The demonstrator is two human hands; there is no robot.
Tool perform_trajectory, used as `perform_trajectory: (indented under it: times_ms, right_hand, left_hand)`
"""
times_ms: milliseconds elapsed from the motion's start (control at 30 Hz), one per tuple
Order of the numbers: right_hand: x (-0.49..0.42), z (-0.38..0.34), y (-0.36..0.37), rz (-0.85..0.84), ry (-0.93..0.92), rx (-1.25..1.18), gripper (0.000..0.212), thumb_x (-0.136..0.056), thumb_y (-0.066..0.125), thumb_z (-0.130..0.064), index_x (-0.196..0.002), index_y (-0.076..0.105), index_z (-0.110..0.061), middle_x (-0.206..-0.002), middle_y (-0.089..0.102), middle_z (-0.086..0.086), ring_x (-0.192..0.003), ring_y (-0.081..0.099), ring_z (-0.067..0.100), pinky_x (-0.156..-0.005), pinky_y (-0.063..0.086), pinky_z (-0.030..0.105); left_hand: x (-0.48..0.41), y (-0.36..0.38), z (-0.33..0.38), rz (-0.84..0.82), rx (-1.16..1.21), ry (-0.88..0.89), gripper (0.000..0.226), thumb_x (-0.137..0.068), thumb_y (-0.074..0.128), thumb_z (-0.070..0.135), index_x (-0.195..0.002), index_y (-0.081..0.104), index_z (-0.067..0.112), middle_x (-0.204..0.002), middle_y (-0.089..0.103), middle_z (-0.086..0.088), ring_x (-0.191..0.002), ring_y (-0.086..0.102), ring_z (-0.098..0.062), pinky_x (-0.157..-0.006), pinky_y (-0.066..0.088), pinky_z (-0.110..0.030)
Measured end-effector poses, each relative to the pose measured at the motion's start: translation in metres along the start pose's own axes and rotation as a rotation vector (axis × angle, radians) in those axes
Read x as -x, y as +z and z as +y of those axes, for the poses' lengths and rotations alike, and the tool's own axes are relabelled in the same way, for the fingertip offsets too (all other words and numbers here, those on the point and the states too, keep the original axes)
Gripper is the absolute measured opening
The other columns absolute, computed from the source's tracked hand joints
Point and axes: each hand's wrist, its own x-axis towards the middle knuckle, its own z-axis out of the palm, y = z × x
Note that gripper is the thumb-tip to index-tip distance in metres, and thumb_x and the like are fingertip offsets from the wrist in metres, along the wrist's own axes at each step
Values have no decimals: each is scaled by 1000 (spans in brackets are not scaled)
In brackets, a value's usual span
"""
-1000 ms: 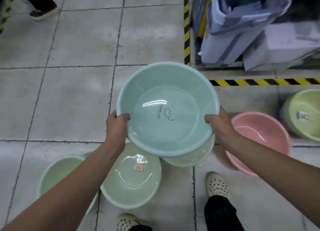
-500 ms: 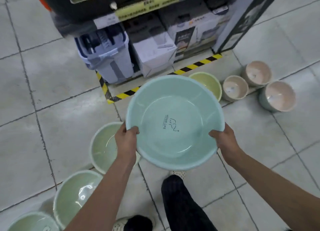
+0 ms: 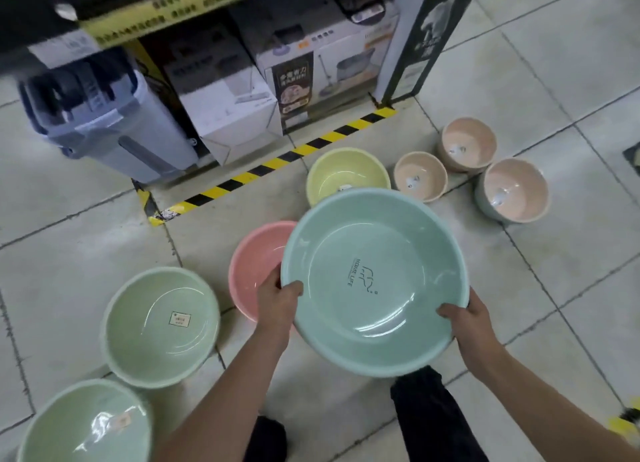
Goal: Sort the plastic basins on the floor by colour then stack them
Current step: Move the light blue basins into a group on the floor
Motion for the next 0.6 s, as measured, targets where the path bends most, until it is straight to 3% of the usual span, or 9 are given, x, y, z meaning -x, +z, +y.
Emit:
perform_trajectory:
  times_ms: [67,233,367,467,600]
  right_hand:
    - [-32,4,-18,-25,4,21,51,-82,48,14,-123,58,-15,-107,69,12,-91,67,33,-64,55,38]
    - [-165,33,-62,-32,34,103,54,-79,44,14,-124,57,-14,-104,66,13,-84,62,33,-65,53,38]
    - [-261,72,-87,-8,27,159,51,-74,44,14,-115,60,-13,-95,63,12,-83,57,33,-66,48,34]
    - [-318,105,-104,-1,17,214,45,-70,45,13,-100,64,-15,-89,63,12,-85,56,31,-71,47,36]
    - [-383,146,-123,-27,24,280,47,-72,43,18,-103,64,-10,-84,62,9,-82,55,29,-69,46,31]
  left_hand:
    - [-9,25,-20,8,-14,-30,40,-58,56,7,-89,71,26,-81,72,-1,-72,62,-23,-64,52,-31]
    - [-51,114,-108,18,-49,-20,41,-74,54,-13,-99,66,18,-81,69,2,-71,61,-15,-54,49,-18]
    - [-92,170,-185,-12,-70,-17,45,-67,60,-1,-100,64,29,-94,71,4,-88,66,-17,-75,55,-29]
    - [-125,205,-238,-14,-55,-43,39,-82,64,1,-117,64,20,-107,72,1,-98,67,-18,-86,55,-32]
    - [-162,243,-289,-9,-92,-29,32,-87,62,5,-117,66,16,-97,71,9,-87,67,-8,-68,52,-12]
